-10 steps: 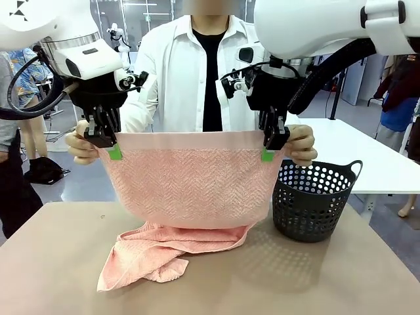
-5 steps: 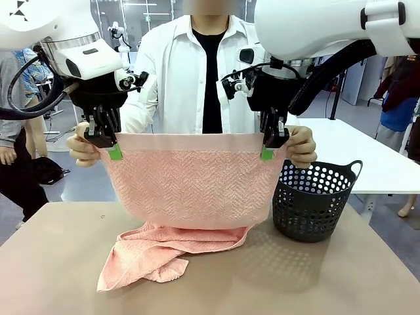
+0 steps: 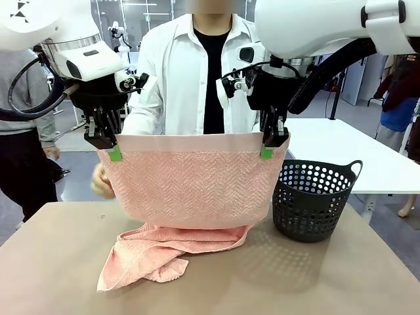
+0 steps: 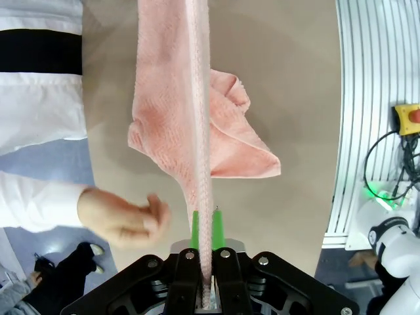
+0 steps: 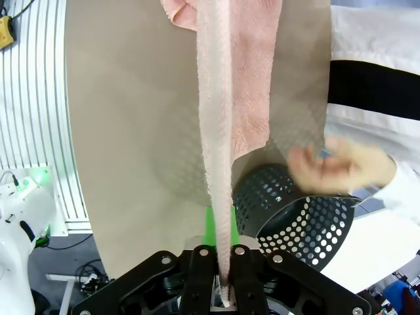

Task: Fold the towel.
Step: Grab the top end of the 100 cm Hotel Towel extended by the human, then release the end of the 100 cm Hotel Towel you were holding and grab the top end of the folded side.

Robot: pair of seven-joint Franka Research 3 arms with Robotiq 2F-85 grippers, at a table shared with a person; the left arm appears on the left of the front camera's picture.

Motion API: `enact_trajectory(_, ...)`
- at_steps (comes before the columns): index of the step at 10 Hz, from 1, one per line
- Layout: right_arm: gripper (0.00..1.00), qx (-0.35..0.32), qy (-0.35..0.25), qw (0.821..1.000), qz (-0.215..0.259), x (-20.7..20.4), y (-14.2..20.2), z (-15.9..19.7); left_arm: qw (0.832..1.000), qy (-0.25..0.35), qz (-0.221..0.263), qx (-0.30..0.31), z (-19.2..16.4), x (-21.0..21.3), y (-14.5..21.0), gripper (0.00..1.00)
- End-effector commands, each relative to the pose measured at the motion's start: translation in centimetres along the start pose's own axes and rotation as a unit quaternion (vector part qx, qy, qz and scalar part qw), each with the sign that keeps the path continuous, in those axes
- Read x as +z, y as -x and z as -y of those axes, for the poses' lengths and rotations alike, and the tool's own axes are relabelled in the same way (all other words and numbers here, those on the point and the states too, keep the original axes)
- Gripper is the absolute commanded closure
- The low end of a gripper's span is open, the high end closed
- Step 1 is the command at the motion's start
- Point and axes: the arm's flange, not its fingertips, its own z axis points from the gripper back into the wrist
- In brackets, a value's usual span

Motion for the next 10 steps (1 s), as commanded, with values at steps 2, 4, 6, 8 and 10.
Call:
enact_trajectory(2, 1.0, 0.001, 0.0, 1.0, -0.002, -0.09, 0.07, -0.01, 1.0, -0.003, 0.001, 0.0, -0.06, 0.22, 0.01, 1.0)
enact_trajectory(4, 1.0, 0.001, 0.0, 1.0, -0.002, -0.09, 0.07, -0.01, 1.0, -0.003, 0.001, 0.0, -0.06, 0.22, 0.01, 1.0)
enact_trajectory(6, 1.0, 0.001, 0.0, 1.0, -0.002, -0.09, 0.07, -0.01, 1.0, -0.003, 0.001, 0.0, -0.06, 0.22, 0.01, 1.0)
enact_trajectory(8, 1.0, 0.001, 0.0, 1.0, -0.002, -0.09, 0.07, -0.01, 1.0, -0.003, 0.001, 0.0, -0.06, 0.22, 0.01, 1.0)
enact_trajectory(10, 1.0, 0.001, 0.0, 1.0, -0.002, -0.09, 0.07, -0.01, 1.0, -0.003, 0.001, 0.0, -0.06, 0.22, 0.01, 1.0)
